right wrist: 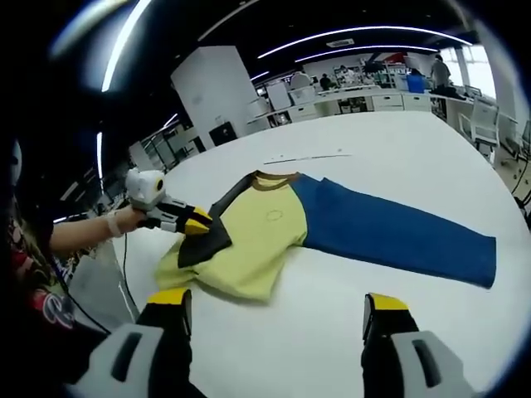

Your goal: Fold the garment on the visible template until the final outline fits inside the template.

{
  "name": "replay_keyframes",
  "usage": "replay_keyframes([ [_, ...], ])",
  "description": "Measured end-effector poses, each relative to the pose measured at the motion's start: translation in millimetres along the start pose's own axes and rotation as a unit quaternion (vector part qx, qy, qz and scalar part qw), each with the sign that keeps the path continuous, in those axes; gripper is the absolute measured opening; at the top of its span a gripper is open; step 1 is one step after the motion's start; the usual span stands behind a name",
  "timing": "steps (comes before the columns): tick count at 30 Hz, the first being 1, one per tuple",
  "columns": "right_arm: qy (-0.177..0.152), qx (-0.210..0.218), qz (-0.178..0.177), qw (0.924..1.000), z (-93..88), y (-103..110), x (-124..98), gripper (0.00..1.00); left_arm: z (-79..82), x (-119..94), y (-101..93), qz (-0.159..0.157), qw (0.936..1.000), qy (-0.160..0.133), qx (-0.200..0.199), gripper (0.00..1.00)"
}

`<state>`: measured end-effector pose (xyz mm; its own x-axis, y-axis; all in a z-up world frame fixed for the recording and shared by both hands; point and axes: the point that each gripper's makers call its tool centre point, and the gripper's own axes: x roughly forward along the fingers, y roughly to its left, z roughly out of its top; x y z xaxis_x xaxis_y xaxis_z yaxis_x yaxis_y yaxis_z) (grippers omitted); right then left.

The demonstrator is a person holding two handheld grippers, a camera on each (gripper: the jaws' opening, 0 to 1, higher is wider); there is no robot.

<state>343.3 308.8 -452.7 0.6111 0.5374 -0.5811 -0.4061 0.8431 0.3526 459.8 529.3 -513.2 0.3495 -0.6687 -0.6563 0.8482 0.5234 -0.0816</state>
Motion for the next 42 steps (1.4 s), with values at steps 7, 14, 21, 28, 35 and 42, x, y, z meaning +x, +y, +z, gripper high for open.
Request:
replay_keyframes([
  [7,-0.003,0.007,-0.003,1.0000,-1.0,-0.8,-3.5,0.85,-7.1,6.1,1.8,-0.003,0.9999,0.015,-0.006,0.15],
  [14,-0.001,-0.004,0.000,1.0000,-2.3,2.0,-3.0,0.89,-11.4,11.2,-2.4,-0.009,0.9997,0.024,-0.001,0.15],
  [21,-0.002,0.000,0.002,1.0000,-2.3,3.5,-1.1,0.88,-13.5,11.7,-0.7,-0.006,0.9995,0.028,-0.011,0.11],
  [28,-0.001,0.004,0.003,1.0000,-4.7,5.0,-0.8,0.87,-14.5,11.7,-1.7,-0.011,0.9993,0.028,-0.021,0.04],
  [35,-0.002,0.007,0.003,1.0000,-5.8,6.6,-1.1,0.87,-10.2,4.4,-4.4,-0.017,0.9994,0.016,-0.026,0.01],
  [42,-0.006,0.003,0.007,1.0000,-0.8,10.9,0.4,0.87,3.0,-19.7,2.4,-0.012,0.9989,-0.021,-0.039,0.00],
])
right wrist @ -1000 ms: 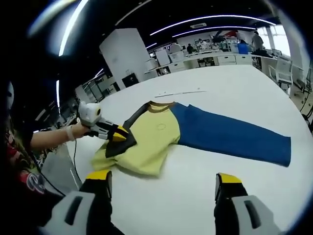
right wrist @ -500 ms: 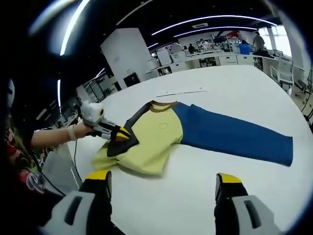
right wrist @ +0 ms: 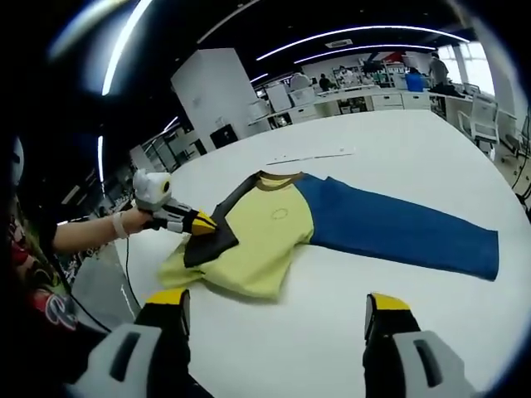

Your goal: Fold the garment on the visible template until the final outline fits inside the template.

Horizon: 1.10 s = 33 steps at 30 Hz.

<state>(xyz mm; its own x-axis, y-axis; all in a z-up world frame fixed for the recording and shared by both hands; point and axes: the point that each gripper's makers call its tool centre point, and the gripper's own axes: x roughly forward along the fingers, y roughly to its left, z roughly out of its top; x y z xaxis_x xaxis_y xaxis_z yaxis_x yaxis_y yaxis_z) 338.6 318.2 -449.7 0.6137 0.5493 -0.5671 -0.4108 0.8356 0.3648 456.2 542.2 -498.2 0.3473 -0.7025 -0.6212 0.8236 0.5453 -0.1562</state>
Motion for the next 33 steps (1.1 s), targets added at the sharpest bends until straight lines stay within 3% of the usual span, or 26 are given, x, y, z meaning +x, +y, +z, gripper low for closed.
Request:
replay_keyframes([
  [5,0.001,-0.007,0.004,1.0000,3.7,2.9,1.8,0.87,15.6,-39.7,24.1,0.031,0.9986,-0.042,-0.011,0.00],
  [11,0.003,-0.016,0.008,0.9998,9.6,5.4,5.6,0.87,22.3,-109.4,80.3,0.107,0.9877,-0.097,-0.060,0.00],
  [16,0.005,-0.023,0.015,0.9996,14.4,10.5,11.5,0.87,7.1,-156.8,113.6,0.159,0.9769,-0.111,-0.089,0.00],
  [23,0.010,-0.034,0.024,0.9991,19.2,17.7,17.6,0.87,-14.7,-205.2,151.8,0.217,0.9634,-0.115,-0.107,0.00],
  [33,0.017,-0.039,0.022,0.9989,20.3,19.7,18.1,0.87,-37.9,-247.3,191.4,0.269,0.9474,-0.116,-0.129,0.00],
])
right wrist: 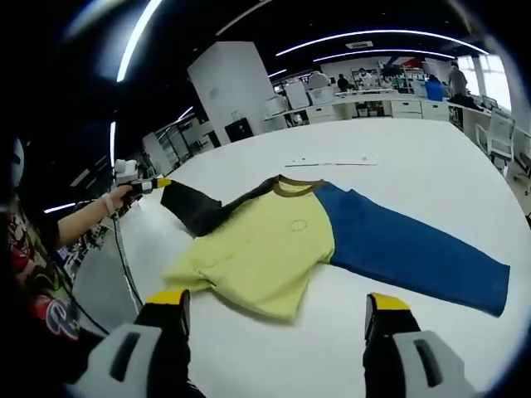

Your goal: Fold the garment on the visible template until the final outline fits inside the template.

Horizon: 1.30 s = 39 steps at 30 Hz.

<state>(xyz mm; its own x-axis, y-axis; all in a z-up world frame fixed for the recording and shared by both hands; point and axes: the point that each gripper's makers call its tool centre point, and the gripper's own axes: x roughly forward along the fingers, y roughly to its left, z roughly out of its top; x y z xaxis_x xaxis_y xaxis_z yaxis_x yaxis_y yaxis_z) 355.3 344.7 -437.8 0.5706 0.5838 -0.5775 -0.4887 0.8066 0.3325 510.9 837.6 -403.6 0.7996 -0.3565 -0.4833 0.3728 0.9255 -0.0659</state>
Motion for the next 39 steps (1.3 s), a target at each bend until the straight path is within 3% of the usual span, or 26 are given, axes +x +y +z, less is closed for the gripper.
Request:
replay_keyframes([
  [9,0.010,0.003,-0.003,0.9999,-2.7,0.7,2.1,0.87,-20.2,-5.2,46.4,0.043,0.9987,0.016,-0.023,0.00],
  [19,0.026,0.005,-0.007,0.9996,-6.5,0.9,8.0,0.87,-46.0,-1.4,94.8,0.090,0.9928,0.026,-0.073,0.00],
  [32,0.047,0.012,-0.013,0.9987,-13.8,-1.0,14.2,0.87,-75.7,29.8,157.2,0.132,0.9838,0.073,-0.096,0.00],
  [39,0.043,0.009,-0.014,0.9990,-10.3,-1.1,19.9,0.87,-85.0,48.0,169.1,0.128,0.9828,0.086,-0.101,0.00],
])
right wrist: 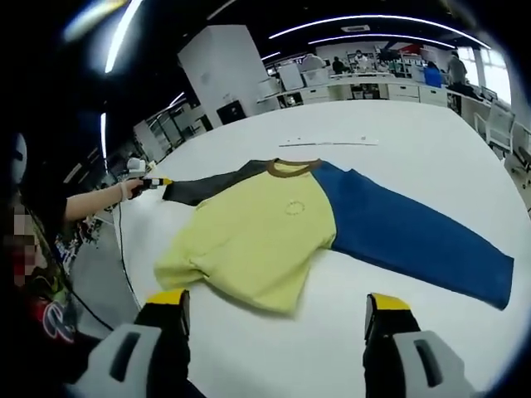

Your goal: Fold the garment on the visible template until the final outline fits inside the template.

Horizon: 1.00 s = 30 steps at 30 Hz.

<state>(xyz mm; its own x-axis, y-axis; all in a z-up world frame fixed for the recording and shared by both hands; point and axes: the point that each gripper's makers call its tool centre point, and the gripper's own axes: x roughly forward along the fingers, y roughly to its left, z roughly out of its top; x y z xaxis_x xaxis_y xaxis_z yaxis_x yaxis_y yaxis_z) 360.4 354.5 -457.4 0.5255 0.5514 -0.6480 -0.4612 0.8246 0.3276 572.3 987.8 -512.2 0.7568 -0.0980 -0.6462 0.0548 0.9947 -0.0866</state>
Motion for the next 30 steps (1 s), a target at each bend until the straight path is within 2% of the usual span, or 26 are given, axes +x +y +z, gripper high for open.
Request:
replay_keyframes([
  [5,-0.011,-0.005,-0.010,0.9999,2.6,-4.3,2.0,0.88,-7.9,9.8,1.3,0.004,0.9999,0.016,0.005,0.00],
  [14,-0.009,-0.002,-0.008,0.9999,0.5,-2.1,5.7,0.88,-12.7,10.7,1.8,0.003,0.9998,0.019,-0.006,0.02],
  [15,-0.007,-0.003,-0.007,0.9999,0.3,-1.2,6.2,0.88,-12.7,10.1,1.2,0.002,0.9998,0.017,-0.006,0.04],
  [17,-0.007,-0.005,-0.006,0.9999,-0.1,-0.4,6.4,0.88,-12.6,9.5,2.7,0.004,0.9998,0.016,0.005,0.17],
  [18,-0.006,-0.005,-0.005,1.0000,-0.1,-0.3,6.3,0.88,-12.0,7.9,8.4,0.019,0.9996,0.016,0.012,0.24],
  [19,-0.006,-0.004,-0.005,1.0000,-0.4,-0.1,6.1,0.88,-11.3,6.3,8.5,0.020,0.9996,0.014,0.016,0.34],
  [21,-0.007,-0.005,-0.006,0.9999,-0.4,-0.4,5.8,0.88,-8.7,0.0,9.9,0.026,0.9995,0.006,0.016,0.43],
  [27,-0.012,-0.006,-0.002,0.9999,1.2,2.0,6.9,0.88,-1.0,-19.0,5.5,0.022,0.9992,-0.016,0.030,0.50],
  [30,-0.016,-0.007,0.002,0.9998,3.2,4.4,8.0,0.88,1.8,-32.7,-5.0,0.013,0.9987,-0.029,0.041,0.50],
])
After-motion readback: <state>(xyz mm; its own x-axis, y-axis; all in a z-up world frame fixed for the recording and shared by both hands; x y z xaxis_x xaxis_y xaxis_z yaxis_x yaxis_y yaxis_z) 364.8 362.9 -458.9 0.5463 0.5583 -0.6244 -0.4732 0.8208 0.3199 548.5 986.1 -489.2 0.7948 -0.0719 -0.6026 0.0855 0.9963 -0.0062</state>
